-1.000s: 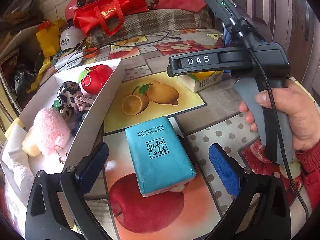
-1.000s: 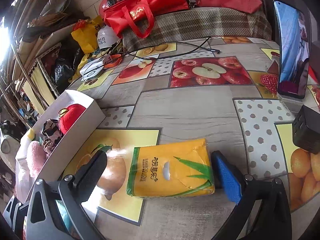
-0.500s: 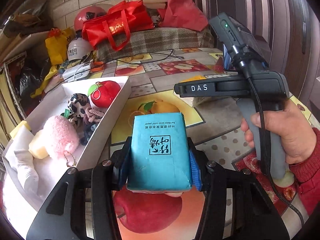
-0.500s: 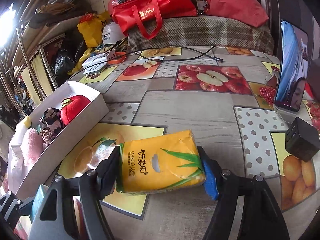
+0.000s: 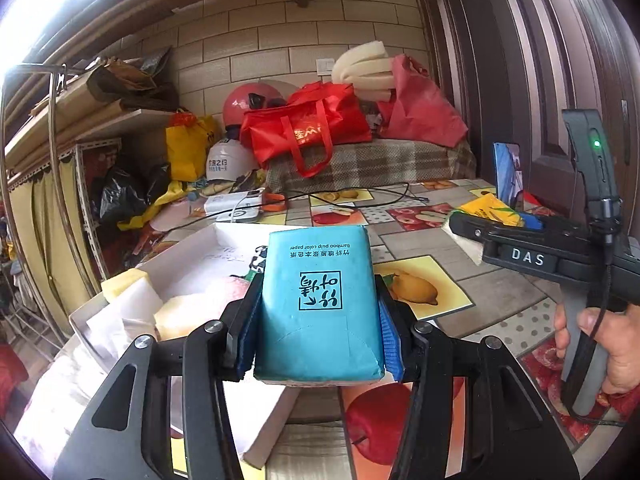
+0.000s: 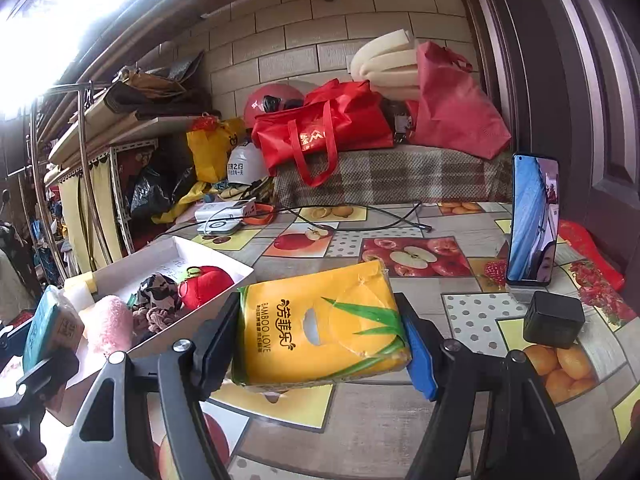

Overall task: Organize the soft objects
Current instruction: 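Carry the teal tissue pack into the white box and release while the right gripper drops the yellow pack there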

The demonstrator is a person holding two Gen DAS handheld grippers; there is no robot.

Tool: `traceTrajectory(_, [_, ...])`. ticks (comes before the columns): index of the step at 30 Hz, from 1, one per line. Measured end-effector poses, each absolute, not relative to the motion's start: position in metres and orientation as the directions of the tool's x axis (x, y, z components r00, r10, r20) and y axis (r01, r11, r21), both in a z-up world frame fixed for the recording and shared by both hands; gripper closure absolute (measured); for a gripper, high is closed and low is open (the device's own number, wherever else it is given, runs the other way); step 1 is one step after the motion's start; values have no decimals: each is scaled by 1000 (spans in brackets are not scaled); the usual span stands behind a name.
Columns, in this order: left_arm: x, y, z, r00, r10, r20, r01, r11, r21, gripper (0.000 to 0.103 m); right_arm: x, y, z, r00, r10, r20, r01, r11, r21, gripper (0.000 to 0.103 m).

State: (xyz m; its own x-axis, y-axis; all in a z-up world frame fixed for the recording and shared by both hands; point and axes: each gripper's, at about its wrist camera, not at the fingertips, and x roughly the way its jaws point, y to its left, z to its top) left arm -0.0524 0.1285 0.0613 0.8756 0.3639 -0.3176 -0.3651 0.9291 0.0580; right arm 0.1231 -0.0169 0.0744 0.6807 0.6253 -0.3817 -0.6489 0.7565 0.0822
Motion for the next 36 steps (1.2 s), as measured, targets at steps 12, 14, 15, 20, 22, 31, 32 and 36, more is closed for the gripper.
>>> traceTrajectory(12, [-75,224,54,776,542,-323,-573,820,-2,53,76,26,76,650,681,-338,-730,682,-30,31])
traceTrajectory(14, [-75,241,53,756,565,-329,-602,798,-12,53,77,37,75,634,689,-350,-739,674,-13,31])
traceTrajectory(15, [-75,247,52,748,576,-331,-616,787,-23,53,78,43,75,628,693,-354,-743,670,-5,31])
traceTrajectory(20, [-69,265,51,726,600,-337,-654,753,-68,53,78,77,72,598,708,-374,-758,652,21,31])
traceTrajectory(22, [-63,267,50,724,600,-339,-655,753,-65,53,81,91,71,594,709,-380,-760,649,21,31])
traceTrajectory(31, [-55,276,49,708,604,-367,-669,740,-73,34,94,143,63,546,706,-451,-782,623,28,29])
traceTrajectory(32, [-56,276,50,700,613,-366,-678,732,-70,15,93,146,63,543,703,-460,-787,617,15,23])
traceTrajectory(36, [-59,280,50,683,631,-367,-701,708,-85,0,89,141,64,560,700,-442,-778,628,9,10])
